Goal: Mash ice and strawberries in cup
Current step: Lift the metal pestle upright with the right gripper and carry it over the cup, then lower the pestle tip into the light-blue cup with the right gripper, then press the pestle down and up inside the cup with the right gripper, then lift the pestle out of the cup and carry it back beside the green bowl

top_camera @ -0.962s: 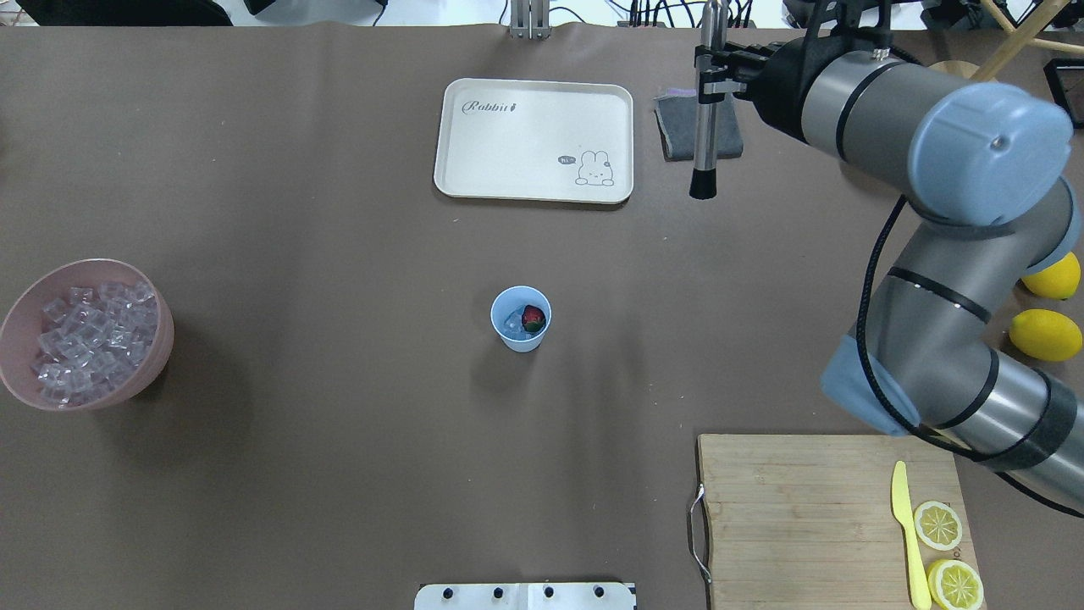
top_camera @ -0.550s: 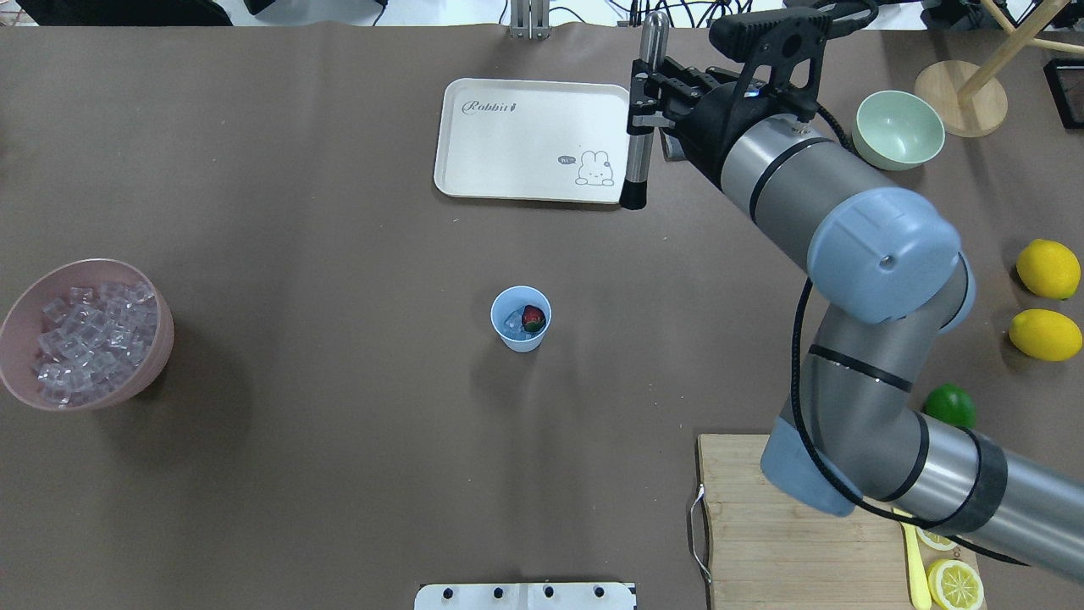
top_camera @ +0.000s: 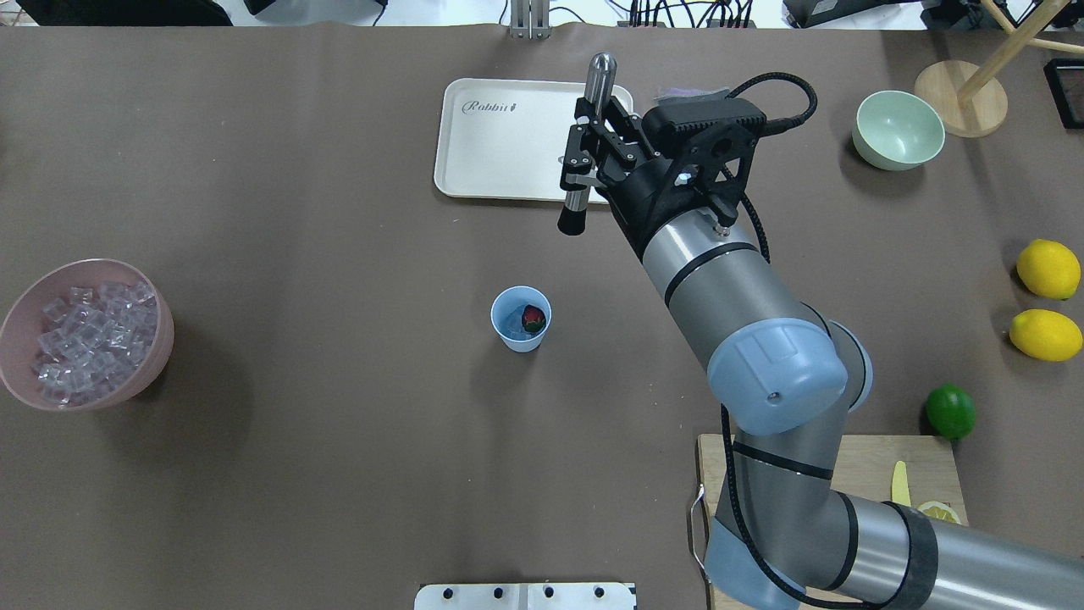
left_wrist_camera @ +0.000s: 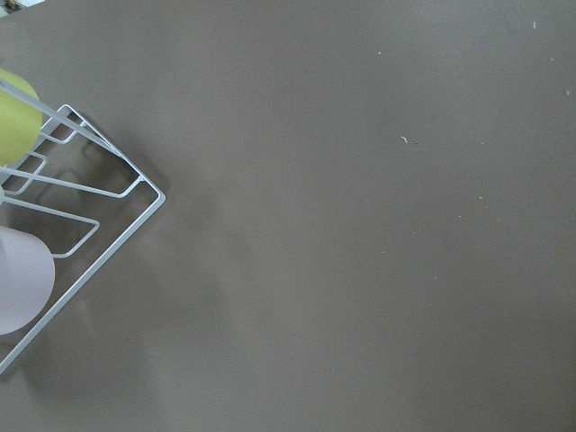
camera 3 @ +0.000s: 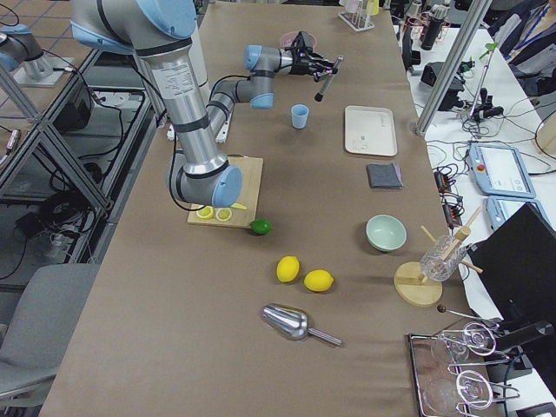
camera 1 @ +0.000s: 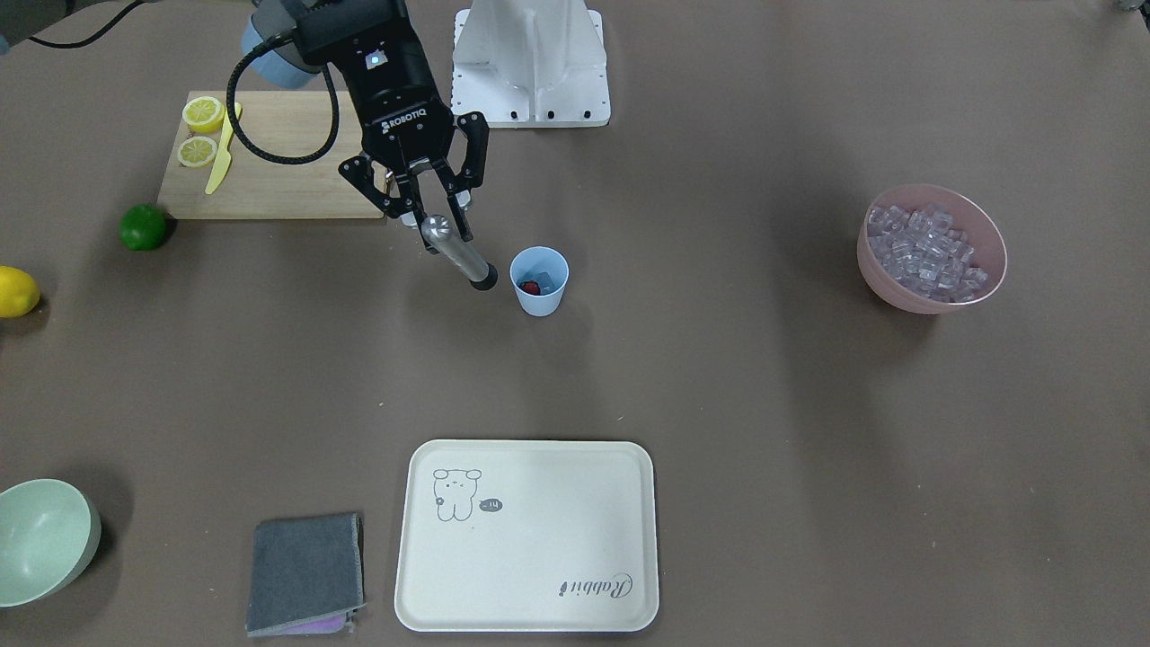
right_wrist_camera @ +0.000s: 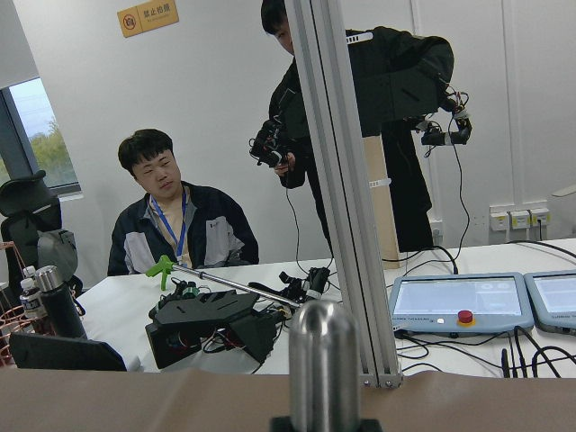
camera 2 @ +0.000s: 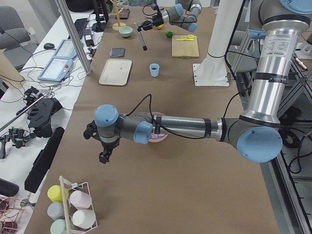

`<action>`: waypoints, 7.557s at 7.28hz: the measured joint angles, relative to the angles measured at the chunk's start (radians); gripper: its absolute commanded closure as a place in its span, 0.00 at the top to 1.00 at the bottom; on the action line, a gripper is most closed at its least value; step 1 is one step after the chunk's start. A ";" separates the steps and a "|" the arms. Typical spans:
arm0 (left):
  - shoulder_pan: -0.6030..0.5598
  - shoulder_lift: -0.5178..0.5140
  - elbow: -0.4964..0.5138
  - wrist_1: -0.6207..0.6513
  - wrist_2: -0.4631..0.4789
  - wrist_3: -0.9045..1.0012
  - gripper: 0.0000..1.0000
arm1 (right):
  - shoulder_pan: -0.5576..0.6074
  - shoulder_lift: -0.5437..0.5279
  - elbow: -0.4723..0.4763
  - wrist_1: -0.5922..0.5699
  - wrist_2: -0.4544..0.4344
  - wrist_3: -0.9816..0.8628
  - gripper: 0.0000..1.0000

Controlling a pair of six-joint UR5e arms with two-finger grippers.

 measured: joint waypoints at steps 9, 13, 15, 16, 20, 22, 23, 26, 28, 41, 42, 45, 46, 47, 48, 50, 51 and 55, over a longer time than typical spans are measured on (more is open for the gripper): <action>0.001 -0.001 0.012 -0.001 0.000 -0.001 0.97 | -0.209 0.006 -0.086 0.025 -0.298 -0.002 0.00; 0.001 0.001 0.016 -0.001 0.000 -0.001 0.97 | -0.251 0.060 -0.138 0.026 -0.330 0.000 0.00; 0.001 0.004 0.018 -0.001 0.000 -0.001 0.97 | -0.255 0.073 -0.160 0.026 -0.333 -0.002 0.00; 0.001 0.006 0.018 -0.001 0.000 -0.001 0.97 | -0.255 0.074 -0.165 0.025 -0.333 -0.002 0.00; 0.001 0.008 0.020 -0.001 0.002 -0.001 0.97 | -0.256 0.084 -0.185 0.026 -0.322 -0.003 0.00; 0.001 0.008 0.023 -0.001 0.002 -0.001 0.97 | -0.246 0.100 -0.201 0.025 -0.307 -0.009 0.00; 0.001 0.010 0.025 -0.002 0.002 -0.001 0.97 | -0.242 0.102 -0.205 0.025 -0.299 -0.010 0.00; 0.001 0.015 0.026 -0.003 0.001 -0.001 0.97 | -0.236 0.103 -0.230 0.026 -0.289 -0.011 0.00; 0.001 0.016 0.026 -0.003 0.001 -0.001 0.97 | -0.235 0.106 -0.252 0.026 -0.286 -0.011 0.00; 0.003 0.016 0.026 -0.003 0.000 -0.001 0.97 | -0.215 0.117 -0.238 0.049 -0.268 -0.074 0.00; 0.003 0.016 0.026 -0.003 0.000 -0.001 0.97 | -0.217 0.119 -0.253 0.050 -0.267 -0.073 0.00; 0.003 0.015 0.019 -0.003 0.000 -0.001 0.97 | -0.230 0.122 -0.282 0.050 -0.265 -0.070 0.00; 0.002 0.016 0.011 -0.003 0.000 -0.002 0.97 | -0.232 0.123 -0.291 0.051 -0.264 -0.069 0.00; 0.002 0.016 0.006 -0.003 0.000 -0.002 0.97 | -0.234 0.123 -0.297 0.050 -0.261 -0.069 0.00; 0.002 0.016 0.006 -0.003 0.000 -0.002 0.97 | -0.234 0.123 -0.288 0.052 -0.256 -0.071 0.00; 0.002 0.016 0.005 -0.003 0.000 -0.002 0.97 | -0.228 0.118 -0.235 0.058 -0.236 -0.082 0.00; 0.002 0.016 0.003 -0.003 0.000 -0.002 0.97 | -0.219 0.115 -0.199 0.060 -0.215 -0.100 0.00; -0.002 0.015 -0.006 -0.002 0.000 0.006 0.97 | -0.113 0.074 -0.080 0.064 -0.069 -0.140 0.00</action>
